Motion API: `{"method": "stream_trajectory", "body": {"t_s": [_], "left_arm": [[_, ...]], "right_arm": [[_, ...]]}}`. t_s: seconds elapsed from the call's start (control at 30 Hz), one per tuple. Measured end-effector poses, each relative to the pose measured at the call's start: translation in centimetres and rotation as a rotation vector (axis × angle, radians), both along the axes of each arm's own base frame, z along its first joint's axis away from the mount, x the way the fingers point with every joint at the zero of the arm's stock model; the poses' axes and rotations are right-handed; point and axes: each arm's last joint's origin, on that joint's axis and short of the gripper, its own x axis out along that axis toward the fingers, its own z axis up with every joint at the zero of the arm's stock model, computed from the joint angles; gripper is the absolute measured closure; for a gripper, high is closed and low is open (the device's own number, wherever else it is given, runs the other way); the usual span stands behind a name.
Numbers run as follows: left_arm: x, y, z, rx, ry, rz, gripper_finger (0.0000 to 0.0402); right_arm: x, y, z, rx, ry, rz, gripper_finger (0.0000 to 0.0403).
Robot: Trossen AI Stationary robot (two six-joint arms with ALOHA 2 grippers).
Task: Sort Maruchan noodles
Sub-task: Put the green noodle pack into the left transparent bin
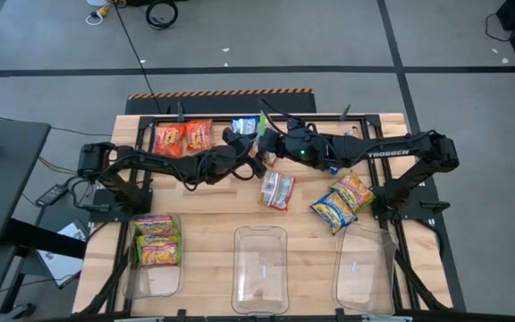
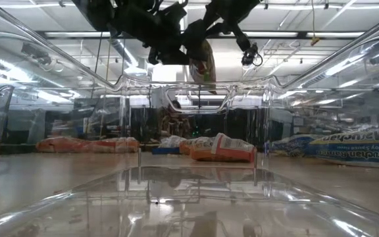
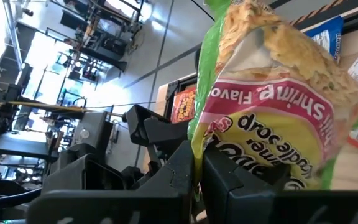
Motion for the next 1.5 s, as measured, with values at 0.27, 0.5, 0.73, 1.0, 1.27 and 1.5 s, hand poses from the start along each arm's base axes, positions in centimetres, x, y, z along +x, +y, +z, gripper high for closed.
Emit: {"method": "stream_trajectory", "body": {"t_s": [0.27, 0.5, 0.73, 1.0, 1.27, 1.5], "left_arm": [[-0.1, -0.2, 0.3, 0.057, 0.051, -0.041, 0.0260], [-1.8, -0.4, 2.2, 0.098, 0.133, -0.067, 0.0302], [-5.5, -1.6, 5.5, 0.052, 0.260, -0.314, 0.0303], [-11.1, -6.0, 11.3, -0.369, 0.526, -0.674, 0.0303], [-16.0, -13.5, 12.9, -0.873, 0.802, -0.880, 0.0303], [-19.8, -20.0, 10.1, -0.834, 1.003, -0.981, 0.0304]], "right_arm": [[0.0, 0.0, 0.1, -0.030, 0.012, 0.014, 0.0347], [-2.3, -0.2, 2.9, -0.185, 0.028, 0.064, 0.0287], [-7.1, 0.0, 7.7, -0.472, 0.052, 0.154, 0.0211], [-10.1, 1.6, 9.0, -0.622, 0.137, 0.297, 0.0187], [-8.2, 3.3, 6.7, -0.652, 0.289, 0.399, 0.0192], [-4.9, 7.3, 4.8, -0.660, 0.248, 0.463, 0.0192]]}}
